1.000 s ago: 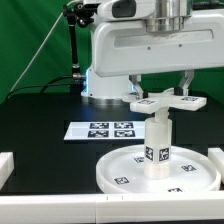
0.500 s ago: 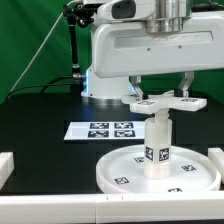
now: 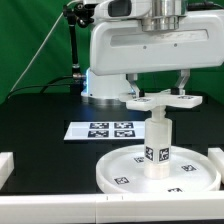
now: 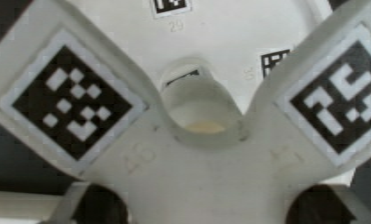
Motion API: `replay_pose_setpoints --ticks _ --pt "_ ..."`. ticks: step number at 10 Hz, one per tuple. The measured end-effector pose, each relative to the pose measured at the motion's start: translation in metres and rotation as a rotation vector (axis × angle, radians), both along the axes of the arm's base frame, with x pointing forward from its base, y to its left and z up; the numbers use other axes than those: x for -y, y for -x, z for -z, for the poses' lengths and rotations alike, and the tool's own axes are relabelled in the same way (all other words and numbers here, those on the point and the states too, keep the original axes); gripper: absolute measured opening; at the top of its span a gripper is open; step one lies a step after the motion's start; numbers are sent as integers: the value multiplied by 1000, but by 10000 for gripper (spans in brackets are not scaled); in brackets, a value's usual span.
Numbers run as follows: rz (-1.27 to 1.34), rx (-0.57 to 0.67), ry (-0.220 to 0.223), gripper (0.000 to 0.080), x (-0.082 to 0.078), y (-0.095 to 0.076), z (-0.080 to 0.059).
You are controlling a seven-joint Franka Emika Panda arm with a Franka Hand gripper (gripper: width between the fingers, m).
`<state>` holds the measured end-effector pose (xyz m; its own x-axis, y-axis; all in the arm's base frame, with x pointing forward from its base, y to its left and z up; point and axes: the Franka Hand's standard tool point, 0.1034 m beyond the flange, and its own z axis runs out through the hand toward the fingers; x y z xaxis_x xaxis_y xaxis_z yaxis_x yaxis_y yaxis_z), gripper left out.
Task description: Assemble round table
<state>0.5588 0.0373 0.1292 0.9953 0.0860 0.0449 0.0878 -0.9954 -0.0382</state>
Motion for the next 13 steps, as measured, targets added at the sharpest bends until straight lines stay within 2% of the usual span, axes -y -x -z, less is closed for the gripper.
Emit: replay_pose_setpoints --ticks 9,13 --pt "-13 -23 8 442 0 4 18" --pt "-28 6 12 442 3 -2 18"
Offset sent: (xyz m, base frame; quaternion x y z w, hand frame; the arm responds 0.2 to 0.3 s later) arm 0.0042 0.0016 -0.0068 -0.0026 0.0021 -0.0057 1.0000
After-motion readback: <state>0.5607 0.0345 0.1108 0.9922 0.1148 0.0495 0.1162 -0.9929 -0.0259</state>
